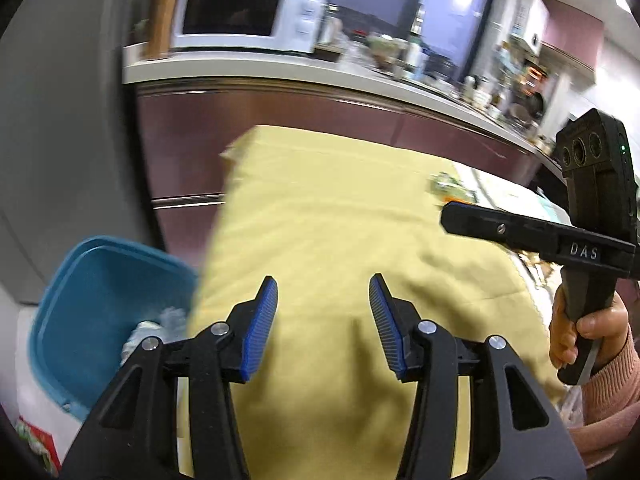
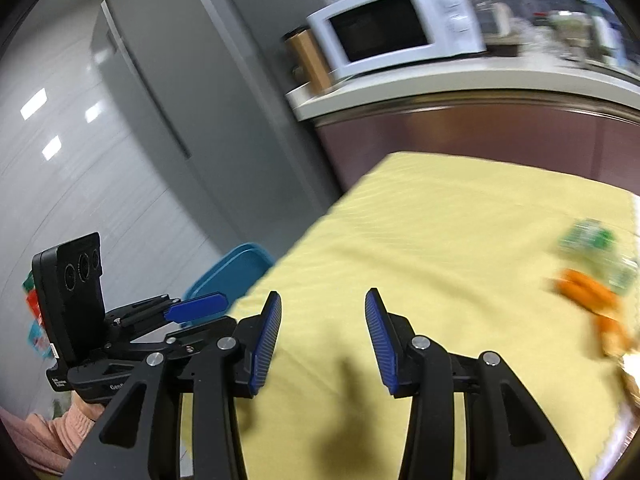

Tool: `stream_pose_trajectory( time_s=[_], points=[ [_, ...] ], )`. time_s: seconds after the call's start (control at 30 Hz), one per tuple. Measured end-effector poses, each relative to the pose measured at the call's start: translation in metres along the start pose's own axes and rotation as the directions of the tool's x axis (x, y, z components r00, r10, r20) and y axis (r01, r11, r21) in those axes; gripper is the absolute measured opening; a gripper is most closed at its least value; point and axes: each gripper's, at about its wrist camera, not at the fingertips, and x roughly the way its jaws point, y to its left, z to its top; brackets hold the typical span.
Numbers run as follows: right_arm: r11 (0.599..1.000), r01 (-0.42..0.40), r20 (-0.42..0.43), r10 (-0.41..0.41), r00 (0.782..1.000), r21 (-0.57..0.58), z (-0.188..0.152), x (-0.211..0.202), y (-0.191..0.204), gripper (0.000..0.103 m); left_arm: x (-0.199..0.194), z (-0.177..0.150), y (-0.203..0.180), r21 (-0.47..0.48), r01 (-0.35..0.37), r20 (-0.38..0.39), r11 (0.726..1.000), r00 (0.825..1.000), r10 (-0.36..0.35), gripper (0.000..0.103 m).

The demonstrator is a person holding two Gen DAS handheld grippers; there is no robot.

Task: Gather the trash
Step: 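Move both open tools back over the remaining trash on the table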

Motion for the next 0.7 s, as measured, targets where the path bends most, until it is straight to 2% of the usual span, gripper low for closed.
stream_pose_trajectory(
  time_s=[0.17, 0.3, 0.37, 0.53, 0.7],
  points=[
    [0.991, 0.102, 0.071, -0.108, 0.992, 0.09, -0.012, -0.048, -0.049, 0.041, 0.02, 0.004, -0.05, 0.064, 0.062, -0.028, 0.996, 0.998, -0.061, 0.047],
    [0.976, 0.151, 0.097, -0.168, 0.981, 0.154, -0.015, -0.07, -0.084, 0.042, 0.037, 0.009, -0.08, 0.102, 0.093, -0.052, 0.99, 0.995, -0.088, 0.047],
    [0.968, 0.176, 0.103, -0.196, 0.975, 0.179, -0.011, -0.072, -0.101, 0.042, 0.045, 0.013, -0.092, 0.114, 0.101, -0.059, 0.988, 0.994, -0.095, 0.047],
    [0.952, 0.186, 0.081, -0.211, 0.974, 0.243, 0.002, -0.059, -0.134, 0.042, 0.064, 0.023, -0.116, 0.135, 0.126, -0.073, 0.983, 0.99, -0.117, 0.047],
    [0.935, 0.195, 0.021, -0.21, 0.977, 0.297, 0.01, -0.035, -0.154, 0.051, 0.078, 0.033, -0.134, 0.162, 0.137, -0.086, 0.977, 0.988, -0.125, 0.047]
  ],
)
